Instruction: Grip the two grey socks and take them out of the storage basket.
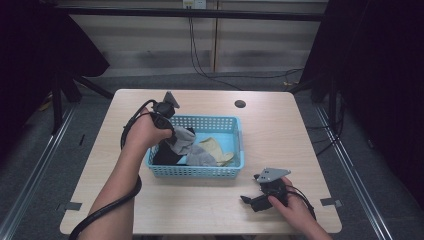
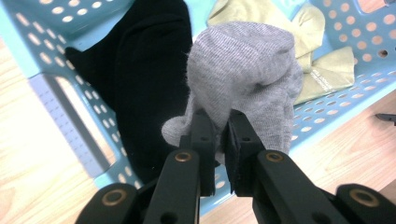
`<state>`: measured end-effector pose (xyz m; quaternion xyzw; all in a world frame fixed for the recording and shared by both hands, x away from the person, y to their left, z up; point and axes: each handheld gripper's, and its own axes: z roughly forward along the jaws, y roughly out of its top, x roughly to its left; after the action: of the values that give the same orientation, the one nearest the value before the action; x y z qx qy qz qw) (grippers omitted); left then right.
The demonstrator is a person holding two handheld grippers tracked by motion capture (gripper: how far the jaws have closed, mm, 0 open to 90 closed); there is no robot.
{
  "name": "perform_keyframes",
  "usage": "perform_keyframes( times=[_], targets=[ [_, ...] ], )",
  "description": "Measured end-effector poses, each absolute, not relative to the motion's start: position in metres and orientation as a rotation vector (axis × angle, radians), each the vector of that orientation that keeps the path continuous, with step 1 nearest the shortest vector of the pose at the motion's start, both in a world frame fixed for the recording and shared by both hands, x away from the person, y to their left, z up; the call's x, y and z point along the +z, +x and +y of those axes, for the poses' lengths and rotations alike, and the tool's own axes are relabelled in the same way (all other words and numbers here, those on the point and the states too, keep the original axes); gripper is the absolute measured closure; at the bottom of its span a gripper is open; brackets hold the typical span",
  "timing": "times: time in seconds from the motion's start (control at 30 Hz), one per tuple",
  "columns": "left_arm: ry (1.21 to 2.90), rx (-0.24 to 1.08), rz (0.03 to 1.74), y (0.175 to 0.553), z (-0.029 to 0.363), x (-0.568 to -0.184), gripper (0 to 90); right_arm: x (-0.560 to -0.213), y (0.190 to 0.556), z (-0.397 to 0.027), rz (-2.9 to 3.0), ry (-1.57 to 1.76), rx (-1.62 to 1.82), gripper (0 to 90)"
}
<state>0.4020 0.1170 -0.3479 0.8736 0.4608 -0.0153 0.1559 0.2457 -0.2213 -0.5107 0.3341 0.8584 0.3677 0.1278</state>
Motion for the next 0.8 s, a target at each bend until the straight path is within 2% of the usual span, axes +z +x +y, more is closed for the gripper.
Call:
perform_keyframes(
  times=[0.8],
  targets=[
    [2.443, 0.018, 1.434, 0.395, 0.17, -0.334, 83.0, -0.511, 0.246, -0.221, 2.497, 0.972, 1.07, 9.6]
  ],
)
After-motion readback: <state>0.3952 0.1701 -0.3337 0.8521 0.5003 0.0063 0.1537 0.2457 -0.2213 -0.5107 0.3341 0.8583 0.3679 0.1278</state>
